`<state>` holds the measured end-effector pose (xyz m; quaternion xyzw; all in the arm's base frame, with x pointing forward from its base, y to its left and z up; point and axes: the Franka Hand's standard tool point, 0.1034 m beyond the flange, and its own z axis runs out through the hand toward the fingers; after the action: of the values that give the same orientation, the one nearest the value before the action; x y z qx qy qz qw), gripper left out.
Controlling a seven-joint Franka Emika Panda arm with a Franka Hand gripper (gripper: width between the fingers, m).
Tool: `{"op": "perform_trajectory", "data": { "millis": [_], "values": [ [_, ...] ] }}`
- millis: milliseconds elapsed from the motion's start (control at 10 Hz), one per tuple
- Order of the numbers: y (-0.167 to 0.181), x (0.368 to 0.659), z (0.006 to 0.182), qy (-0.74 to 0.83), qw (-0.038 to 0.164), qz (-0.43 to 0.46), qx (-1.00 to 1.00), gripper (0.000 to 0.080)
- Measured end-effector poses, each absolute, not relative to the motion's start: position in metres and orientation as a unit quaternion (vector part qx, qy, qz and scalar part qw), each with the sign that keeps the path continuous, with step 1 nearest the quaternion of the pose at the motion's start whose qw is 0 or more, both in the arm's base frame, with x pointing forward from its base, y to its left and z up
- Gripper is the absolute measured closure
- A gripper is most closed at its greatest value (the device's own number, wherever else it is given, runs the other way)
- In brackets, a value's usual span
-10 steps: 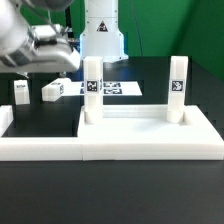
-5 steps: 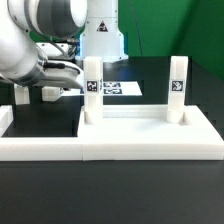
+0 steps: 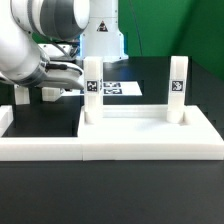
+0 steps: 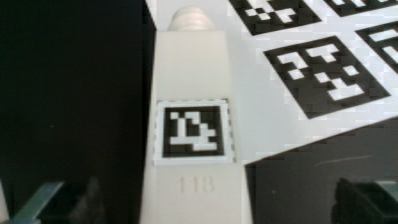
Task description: Assemble desk
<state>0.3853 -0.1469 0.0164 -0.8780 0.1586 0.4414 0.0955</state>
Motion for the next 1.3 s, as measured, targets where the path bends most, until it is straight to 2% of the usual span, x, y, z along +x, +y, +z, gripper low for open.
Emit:
{"op": "perform_trajectory", "data": {
  "millis": [200, 400, 1100, 1200, 1300],
  "values": [
    [-0.147, 0.385, 0.016, 0.158, 0.095, 0.442, -0.878, 0.0173],
    [-0.147, 0.385, 0.016, 0.158, 0.095, 0.441, -0.878, 0.0517],
    [-0.147, 0.385, 0.016, 0.158, 0.095, 0.441, -0.878, 0.0512],
    [-0.147, 0.386, 0.02, 0.155, 0.098, 0.442, -0.878, 0.0512],
    [-0.151, 0.395, 0.044, 0.138, 0.114, 0.443, -0.879, 0.0512]
  ]
}}
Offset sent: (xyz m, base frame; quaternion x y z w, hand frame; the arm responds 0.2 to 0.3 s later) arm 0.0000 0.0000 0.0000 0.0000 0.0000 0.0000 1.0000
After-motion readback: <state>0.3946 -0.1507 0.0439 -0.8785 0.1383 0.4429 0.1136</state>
